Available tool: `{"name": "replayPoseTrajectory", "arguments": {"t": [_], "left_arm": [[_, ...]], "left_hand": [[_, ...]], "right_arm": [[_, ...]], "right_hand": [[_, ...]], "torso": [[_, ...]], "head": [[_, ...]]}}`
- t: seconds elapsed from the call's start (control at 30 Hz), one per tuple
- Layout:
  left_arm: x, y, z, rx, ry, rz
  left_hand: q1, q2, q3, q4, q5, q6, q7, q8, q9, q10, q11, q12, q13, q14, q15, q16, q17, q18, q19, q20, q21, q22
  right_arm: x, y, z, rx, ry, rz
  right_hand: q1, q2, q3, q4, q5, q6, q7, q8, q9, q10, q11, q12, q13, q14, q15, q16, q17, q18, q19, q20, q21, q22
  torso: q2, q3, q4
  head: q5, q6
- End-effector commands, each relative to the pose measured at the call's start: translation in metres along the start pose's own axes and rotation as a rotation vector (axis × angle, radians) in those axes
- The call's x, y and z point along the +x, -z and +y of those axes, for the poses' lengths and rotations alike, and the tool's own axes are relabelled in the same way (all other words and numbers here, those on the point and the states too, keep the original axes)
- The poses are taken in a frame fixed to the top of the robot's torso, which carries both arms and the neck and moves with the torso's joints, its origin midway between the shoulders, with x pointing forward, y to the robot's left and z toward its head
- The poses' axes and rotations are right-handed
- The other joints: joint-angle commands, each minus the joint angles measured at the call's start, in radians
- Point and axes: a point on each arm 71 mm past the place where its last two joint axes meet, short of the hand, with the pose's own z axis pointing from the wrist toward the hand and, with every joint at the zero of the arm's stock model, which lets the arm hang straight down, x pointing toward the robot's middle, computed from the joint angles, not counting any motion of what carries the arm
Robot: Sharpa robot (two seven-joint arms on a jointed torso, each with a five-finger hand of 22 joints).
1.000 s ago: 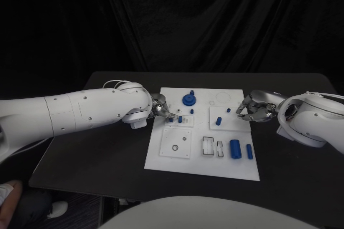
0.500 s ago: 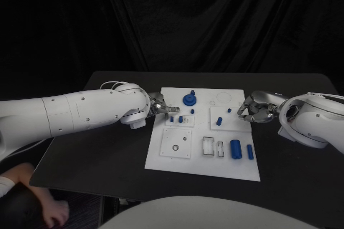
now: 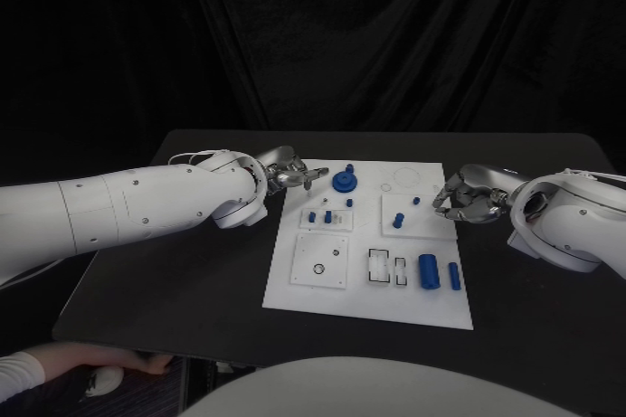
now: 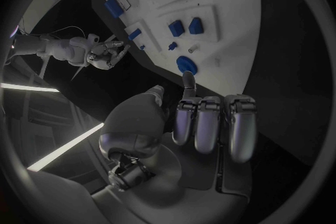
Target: Assemble the parts on the task board
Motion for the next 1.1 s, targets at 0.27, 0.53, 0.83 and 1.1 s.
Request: {"name": "replayPoseTrajectory", "arguments": {"t": [0.27,0.53,0.83,1.1], "left_arm": [[-0.015,0.003,-0.024,0.468,-0.052,-0.134],[-0.007,-0.013,-0.031,0.557,-0.189,-0.023],[0.007,-0.029,-0.046,0.623,-0.369,0.045],[0.015,-0.038,-0.057,0.632,-0.448,0.070]], "left_hand": [[0.439,-0.075,0.114,0.001,0.063,-0.167,0.072,-0.029,-0.008,-0.733,0.087,-0.701,-0.080,-0.612,0.090,-0.495,-0.240,0.059,-0.653,0.114,-0.065,0.002],[0.627,-0.121,0.249,-0.019,-0.029,-0.257,0.120,-0.233,-0.320,-0.975,0.146,-1.123,-0.463,-0.572,0.119,-0.611,-0.448,0.046,-0.338,0.165,-0.031,0.121],[0.652,-0.163,0.400,-0.073,0.017,-0.239,0.063,-0.259,-0.570,-0.938,0.140,-1.222,-0.696,-0.355,0.097,-0.466,-0.403,-0.005,0.093,0.155,-0.002,0.260],[0.630,-0.183,0.448,-0.113,0.015,-0.230,0.038,-0.257,-0.647,-0.909,0.146,-1.221,-0.766,-0.241,0.102,-0.316,-0.269,-0.006,0.105,0.135,-0.003,0.263]], "right_arm": [[-0.010,0.006,0.001,-0.045,-0.040,-0.160],[-0.012,0.008,-0.002,-0.046,-0.044,-0.179],[-0.013,0.008,-0.001,-0.037,-0.045,-0.206],[-0.014,0.009,-0.002,-0.032,-0.043,-0.209]], "right_hand": [[-0.005,-0.009,0.001,0.001,0.026,0.019,-0.005,0.011,0.001,0.047,-0.001,0.012,0.184,0.078,0.000,0.018,0.129,0.011,0.014,-0.002,0.031,0.178],[-0.006,-0.010,0.002,0.001,0.034,0.023,-0.007,0.013,0.002,0.048,-0.002,0.013,0.185,0.079,-0.001,0.019,0.130,0.011,0.016,-0.003,0.033,0.179],[-0.011,-0.013,0.004,0.001,0.050,0.026,-0.008,0.014,0.001,0.048,-0.004,0.013,0.184,0.079,-0.003,0.018,0.129,0.011,0.017,-0.005,0.033,0.179],[-0.012,-0.015,0.003,0.001,0.053,0.026,-0.008,0.014,0.001,0.047,-0.004,0.012,0.183,0.079,-0.003,0.018,0.128,0.011,0.017,-0.005,0.032,0.179]], "torso": [[0.000,-0.0005,-0.0004],[-0.002,0.0008,-0.0012],[0.001,-0.0011,-0.0003],[0.002,-0.0026,-0.0036]], "head": [[-0.005,0.000],[-0.014,0.000],[-0.026,0.000],[-0.030,0.000]]}}
